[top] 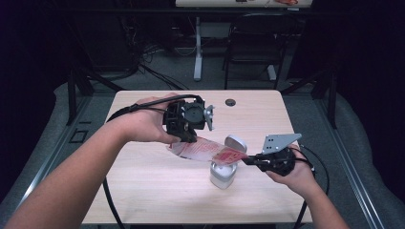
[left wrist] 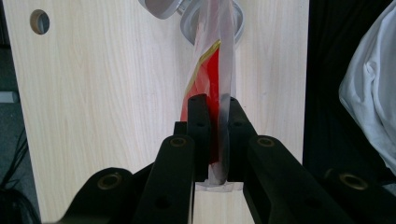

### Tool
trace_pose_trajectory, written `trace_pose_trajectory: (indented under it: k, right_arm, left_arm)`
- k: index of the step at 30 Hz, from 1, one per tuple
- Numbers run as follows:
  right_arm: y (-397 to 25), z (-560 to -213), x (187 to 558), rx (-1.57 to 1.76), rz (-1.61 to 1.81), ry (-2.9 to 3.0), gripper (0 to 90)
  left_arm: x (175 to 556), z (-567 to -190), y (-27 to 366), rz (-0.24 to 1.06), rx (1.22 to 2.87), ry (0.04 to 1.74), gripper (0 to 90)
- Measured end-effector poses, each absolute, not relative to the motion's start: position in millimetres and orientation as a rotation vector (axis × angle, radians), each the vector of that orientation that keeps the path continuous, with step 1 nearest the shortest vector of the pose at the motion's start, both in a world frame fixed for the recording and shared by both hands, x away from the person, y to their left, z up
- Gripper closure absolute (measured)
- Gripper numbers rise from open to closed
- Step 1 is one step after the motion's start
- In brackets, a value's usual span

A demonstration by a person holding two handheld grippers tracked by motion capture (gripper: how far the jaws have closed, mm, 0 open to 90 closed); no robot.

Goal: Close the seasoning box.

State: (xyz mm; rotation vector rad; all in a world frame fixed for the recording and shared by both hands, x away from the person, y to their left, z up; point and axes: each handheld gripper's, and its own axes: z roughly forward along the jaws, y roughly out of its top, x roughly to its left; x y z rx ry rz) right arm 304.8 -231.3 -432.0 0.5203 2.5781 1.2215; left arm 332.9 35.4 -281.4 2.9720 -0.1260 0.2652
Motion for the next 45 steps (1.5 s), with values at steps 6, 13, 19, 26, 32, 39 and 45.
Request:
trace_pose_trajectory:
  k: [6, 13, 19, 26, 32, 39, 45]
  right_arm:
    - [-233.0, -431.3, 304.5, 0.524, 1.219, 2.573, 90.0]
    - [-233.8, -430.9, 304.6, 0.525, 1.217, 2.571, 90.0]
    - [-234.7, -430.5, 304.5, 0.524, 1.216, 2.568, 90.0]
    - [-234.9, -429.5, 304.0, 0.527, 1.225, 2.561, 90.0]
    - [-234.6, -429.4, 304.6, 0.528, 1.227, 2.563, 90.0]
    - [-237.1, -429.0, 304.0, 0.534, 1.222, 2.562, 90.0]
    - [-238.2, -427.4, 303.0, 0.532, 1.219, 2.558, 90.0]
  left_arm:
    - [332.4, -281.7, 33.7, 0.265, 2.966, -0.13, 84.7]
    - [332.9, -279.7, 31.6, 0.28, 2.973, -0.136, 84.8]
    - [332.8, -279.6, 31.8, 0.28, 2.968, -0.134, 84.8]
    - [332.4, -278.6, 32.3, 0.286, 2.963, -0.134, 84.7]
    - [332.5, -279.5, 31.9, 0.29, 2.959, -0.131, 84.7]
    - [332.4, -278.7, 29.9, 0.287, 2.963, -0.141, 84.8]
    - [331.9, -277.0, 28.9, 0.288, 2.964, -0.145, 84.7]
